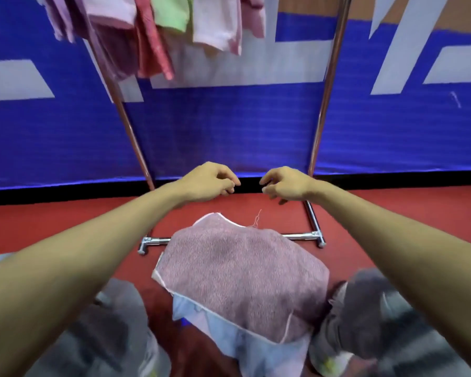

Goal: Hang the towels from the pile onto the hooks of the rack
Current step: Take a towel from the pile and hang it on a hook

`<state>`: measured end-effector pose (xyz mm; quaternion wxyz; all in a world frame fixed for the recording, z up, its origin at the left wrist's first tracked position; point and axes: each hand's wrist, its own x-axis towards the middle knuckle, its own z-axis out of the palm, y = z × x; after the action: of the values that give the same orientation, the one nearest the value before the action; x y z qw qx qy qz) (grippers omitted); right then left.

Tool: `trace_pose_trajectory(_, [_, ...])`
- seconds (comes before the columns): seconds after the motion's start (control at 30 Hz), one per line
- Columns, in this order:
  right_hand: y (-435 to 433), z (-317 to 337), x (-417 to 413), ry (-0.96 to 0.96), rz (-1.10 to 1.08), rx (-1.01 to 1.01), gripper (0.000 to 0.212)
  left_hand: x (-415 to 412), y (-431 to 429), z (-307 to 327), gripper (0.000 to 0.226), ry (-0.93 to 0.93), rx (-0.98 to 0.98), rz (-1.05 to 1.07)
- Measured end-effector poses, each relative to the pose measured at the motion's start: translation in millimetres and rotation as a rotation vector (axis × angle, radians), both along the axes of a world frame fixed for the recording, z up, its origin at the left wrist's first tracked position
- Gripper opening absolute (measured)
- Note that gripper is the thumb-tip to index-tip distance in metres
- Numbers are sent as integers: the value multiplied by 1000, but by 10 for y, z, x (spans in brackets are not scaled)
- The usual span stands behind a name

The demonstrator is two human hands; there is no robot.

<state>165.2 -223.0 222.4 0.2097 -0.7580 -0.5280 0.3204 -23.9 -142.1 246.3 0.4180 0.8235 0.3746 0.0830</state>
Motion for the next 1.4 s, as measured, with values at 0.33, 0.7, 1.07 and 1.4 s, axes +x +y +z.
trace_pose_trajectory(0.33, [38,-1530,600,-61,-173,-277,26,702,-61,-1448,17,167,-231,-156])
trace_pose_trajectory(0.7, [-517,-3078,1014,-186,-467,-644,54,1375,-188,-2699,20,303,-405,-266])
trace_pose_trajectory(1.07, [-519,-3345,909,-96,-578,-419,22,1432,-239,-2858,20,314,-452,-188])
trace_pose_trajectory(1.4, [4,-1949,372,146,-526,89,23,983,101,-1730,21,177,-172,-62])
